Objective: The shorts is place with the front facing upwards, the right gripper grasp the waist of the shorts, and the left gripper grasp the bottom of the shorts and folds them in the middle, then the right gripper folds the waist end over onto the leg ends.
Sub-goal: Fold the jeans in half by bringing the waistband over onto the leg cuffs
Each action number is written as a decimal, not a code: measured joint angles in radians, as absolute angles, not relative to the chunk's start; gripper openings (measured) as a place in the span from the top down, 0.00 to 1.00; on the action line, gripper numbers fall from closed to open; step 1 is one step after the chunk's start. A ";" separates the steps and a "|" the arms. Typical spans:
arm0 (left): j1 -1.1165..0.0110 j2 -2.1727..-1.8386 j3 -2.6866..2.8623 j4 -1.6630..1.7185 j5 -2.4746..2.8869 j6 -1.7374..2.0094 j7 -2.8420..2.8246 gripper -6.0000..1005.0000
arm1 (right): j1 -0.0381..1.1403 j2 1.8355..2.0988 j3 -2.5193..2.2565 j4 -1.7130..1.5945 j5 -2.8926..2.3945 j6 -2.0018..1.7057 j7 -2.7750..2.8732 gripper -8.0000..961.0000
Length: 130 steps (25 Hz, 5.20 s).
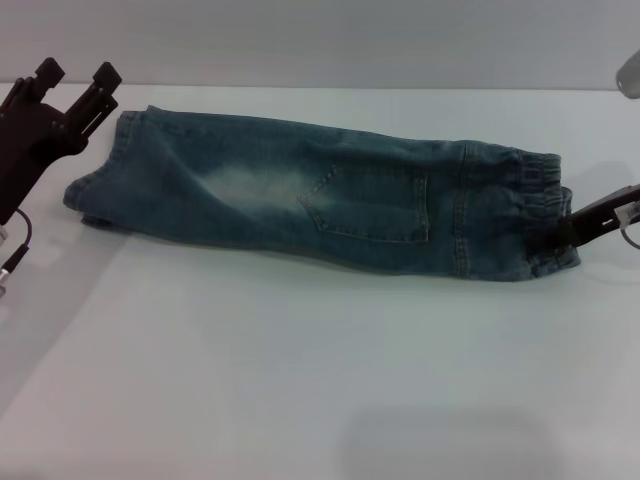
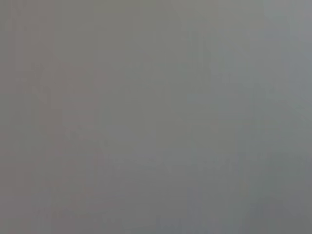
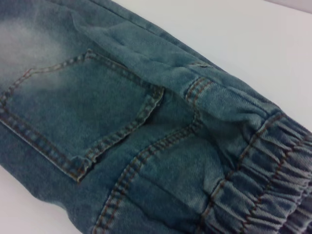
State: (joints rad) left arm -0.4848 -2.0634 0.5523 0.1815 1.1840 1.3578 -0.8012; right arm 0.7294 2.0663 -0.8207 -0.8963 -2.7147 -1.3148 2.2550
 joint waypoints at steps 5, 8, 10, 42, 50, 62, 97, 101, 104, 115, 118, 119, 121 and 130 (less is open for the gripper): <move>-0.485 -2.063 0.552 0.182 1.180 1.356 -0.801 0.16 | 0.705 2.066 -0.819 -0.907 -2.654 -1.314 2.255 0.49; -0.486 -2.062 0.552 0.183 1.180 1.354 -0.801 0.16 | 0.688 2.062 -0.816 -0.920 -2.630 -1.316 2.255 0.49; -0.485 -2.062 0.552 0.184 1.180 1.354 -0.801 0.16 | 0.682 2.061 -0.813 -0.931 -2.629 -1.322 2.258 0.49; -0.474 -2.065 0.524 0.170 1.167 1.355 -0.764 0.16 | 0.682 2.058 -0.838 -0.909 -2.638 -1.340 2.298 0.49; -0.478 -2.065 0.525 0.170 1.167 1.353 -0.751 0.16 | 0.681 2.062 -0.845 -0.885 -2.638 -1.316 2.299 0.50; -0.477 -2.065 0.525 0.156 1.164 1.353 -0.736 0.16 | 0.711 2.065 -0.856 -0.885 -2.629 -1.314 2.295 0.49; -0.522 -2.070 0.691 0.106 1.189 1.254 -0.669 0.16 | 0.659 2.066 -0.954 -1.261 -2.571 -1.665 2.290 0.94; -0.572 -2.073 0.764 0.061 1.189 1.258 -0.663 0.16 | 0.650 2.065 -0.915 -1.342 -2.530 -1.773 2.268 0.94; -0.607 -2.077 0.772 0.008 1.189 1.258 -0.634 0.16 | 0.647 2.063 -0.896 -1.367 -2.499 -1.817 2.249 0.94; -0.677 -2.078 0.776 -0.139 1.197 1.219 -0.551 0.16 | 0.688 2.043 -0.806 -1.481 -2.435 -2.007 2.250 0.95; -0.677 -2.078 0.774 -0.148 1.247 1.208 -0.551 0.16 | 0.695 2.041 -0.787 -1.494 -2.417 -2.020 2.252 0.95; -0.676 -2.078 0.771 -0.151 1.271 1.204 -0.551 0.16 | 0.697 2.040 -0.783 -1.496 -2.405 -2.022 2.252 0.95; -0.675 -2.078 0.768 -0.158 1.300 1.201 -0.551 0.16 | 0.697 2.037 -0.782 -1.496 -2.375 -2.026 2.252 0.95; -0.664 -2.079 0.767 -0.201 1.321 1.189 -0.535 0.16 | 0.727 2.021 -0.749 -1.497 -2.286 -2.076 2.275 0.95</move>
